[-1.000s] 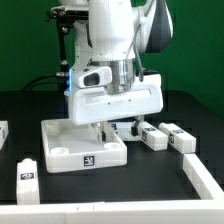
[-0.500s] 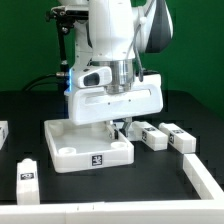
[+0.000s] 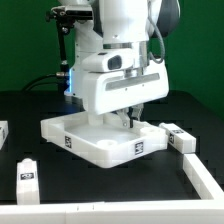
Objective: Assemble desk
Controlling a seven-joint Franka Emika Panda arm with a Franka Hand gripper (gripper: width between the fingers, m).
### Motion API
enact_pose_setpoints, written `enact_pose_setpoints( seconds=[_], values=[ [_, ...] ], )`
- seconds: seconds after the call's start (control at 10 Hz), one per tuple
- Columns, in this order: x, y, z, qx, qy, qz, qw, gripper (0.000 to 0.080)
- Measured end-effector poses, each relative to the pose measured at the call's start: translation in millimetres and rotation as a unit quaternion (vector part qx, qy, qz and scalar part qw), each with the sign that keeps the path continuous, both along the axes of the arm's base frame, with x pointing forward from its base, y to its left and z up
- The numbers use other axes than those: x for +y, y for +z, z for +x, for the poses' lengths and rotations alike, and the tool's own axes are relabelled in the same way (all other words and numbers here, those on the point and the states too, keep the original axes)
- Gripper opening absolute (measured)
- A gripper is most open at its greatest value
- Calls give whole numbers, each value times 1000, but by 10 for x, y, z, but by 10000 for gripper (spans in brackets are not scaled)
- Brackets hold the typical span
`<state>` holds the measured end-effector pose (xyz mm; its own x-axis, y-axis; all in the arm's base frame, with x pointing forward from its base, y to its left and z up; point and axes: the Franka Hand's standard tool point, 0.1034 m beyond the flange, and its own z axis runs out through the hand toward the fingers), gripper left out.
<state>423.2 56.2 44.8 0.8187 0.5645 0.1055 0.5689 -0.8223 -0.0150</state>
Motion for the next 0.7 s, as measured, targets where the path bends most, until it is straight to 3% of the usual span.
enact_pose_setpoints(
  seconds=[0.3,0.4,0.6,0.7],
  values=[
    [-11,-17,-6,3,27,-3,1000,52],
    [-26,48,95,10,108,-11,994,52],
    [91,112,243,12,285,-30,958,53],
    [83,92,225,12,302,-31,953,53]
  ],
)
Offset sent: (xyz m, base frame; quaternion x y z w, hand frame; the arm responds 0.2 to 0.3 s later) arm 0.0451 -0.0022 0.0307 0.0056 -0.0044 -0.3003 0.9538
